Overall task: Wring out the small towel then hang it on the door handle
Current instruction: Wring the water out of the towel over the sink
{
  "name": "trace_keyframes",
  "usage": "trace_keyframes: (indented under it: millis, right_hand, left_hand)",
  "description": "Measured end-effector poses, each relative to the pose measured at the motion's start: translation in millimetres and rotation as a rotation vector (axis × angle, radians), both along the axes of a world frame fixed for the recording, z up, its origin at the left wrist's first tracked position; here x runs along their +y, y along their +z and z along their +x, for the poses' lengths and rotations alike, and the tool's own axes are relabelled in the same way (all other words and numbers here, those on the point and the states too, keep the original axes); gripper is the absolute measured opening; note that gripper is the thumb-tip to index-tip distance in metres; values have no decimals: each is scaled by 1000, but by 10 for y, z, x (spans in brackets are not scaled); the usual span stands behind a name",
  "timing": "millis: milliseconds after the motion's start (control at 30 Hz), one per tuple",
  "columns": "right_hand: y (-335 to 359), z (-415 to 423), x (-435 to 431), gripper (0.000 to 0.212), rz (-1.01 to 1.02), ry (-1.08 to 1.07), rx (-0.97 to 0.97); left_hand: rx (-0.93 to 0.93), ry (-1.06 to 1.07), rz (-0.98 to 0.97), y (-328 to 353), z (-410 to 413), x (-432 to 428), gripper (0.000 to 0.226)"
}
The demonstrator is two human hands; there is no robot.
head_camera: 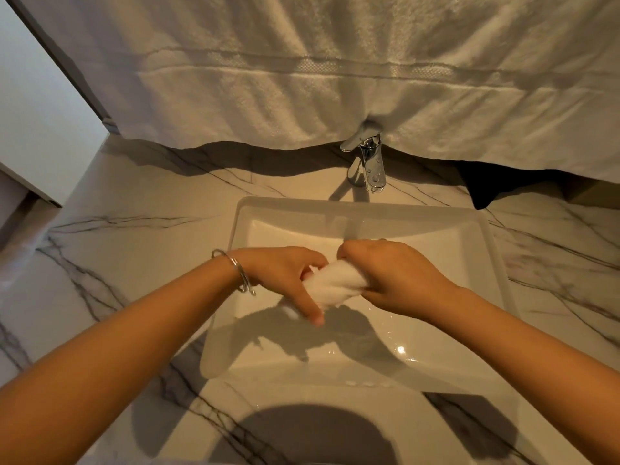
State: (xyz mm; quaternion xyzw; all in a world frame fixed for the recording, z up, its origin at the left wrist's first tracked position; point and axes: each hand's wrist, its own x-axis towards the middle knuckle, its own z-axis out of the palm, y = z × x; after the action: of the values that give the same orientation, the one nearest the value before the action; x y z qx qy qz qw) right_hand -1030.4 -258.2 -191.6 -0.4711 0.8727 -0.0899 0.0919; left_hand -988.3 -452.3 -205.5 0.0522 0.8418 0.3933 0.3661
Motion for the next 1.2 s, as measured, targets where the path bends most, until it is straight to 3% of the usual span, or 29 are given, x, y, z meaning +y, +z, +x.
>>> trace_keyframes:
  millis: [67,133,200,267,333,400,500,600,667,700,733,800,867,900,933,1000,1100,1200]
  right_hand:
    - [21,46,13,42,-65,145,152]
    - [30,85,2,50,-116,169,221]
    - [24,89,-23,55,-62,95,165]
    - [-22,67,-20,48,22,-34,35]
    - [-44,69,-46,36,24,-205,-274]
    - [-76,26,-88,26,-107,-383,-691]
    - [-104,-13,-91,14,-282,-543,-1259]
    - [-168,57,-61,16,-397,-547,-1998]
    - [-202,103,-57,19,-445,-553,-2093]
    - [-201,106,-64,20,-424,-575,-1979]
    - [-188,98,-67,19,-376,-579,-1744]
    - [-126,41,-52,11,-219,-459,-996]
    - [-92,-49,-6,23,-18,-269,-272]
    - [-77,-98,14,28,43,-201,-6]
    - [-39,-136,28,30,55,-136,157]
    - [43,-187,63,28,-17,0,293]
    - [191,-236,125,19,-224,170,423]
    - [306,-280,98,23,-302,306,584]
  left_hand:
    - [-258,9,155,32,-1,-30,59]
    - [-273,-25,157,5,-5,-3,46]
    - [-168,-51,54,-20,-24,59,32]
    - [117,-63,-194,-31,-47,97,32]
    - [480,-86,-438,-43,-77,105,40]
    - [712,-122,-563,-41,-114,108,43]
    - [914,-139,-589,-37,-141,120,41]
    - [1078,-181,-536,-51,-128,165,37]
    - [1112,-211,-547,-63,-144,187,34]
    - [1102,-216,-562,-71,-153,182,33]
    - [1071,-205,-573,-81,-156,171,33]
    - [980,-121,-545,-112,-148,131,34]
    - [788,-39,-431,-90,-149,120,40]
    - [632,-34,-354,-51,-154,114,44]
    - [476,-51,-275,3,-166,101,47]
    - [251,-73,-117,118,-175,51,41]
    - [27,-25,134,250,-143,15,39]
    - [-119,-105,220,268,-120,102,50]
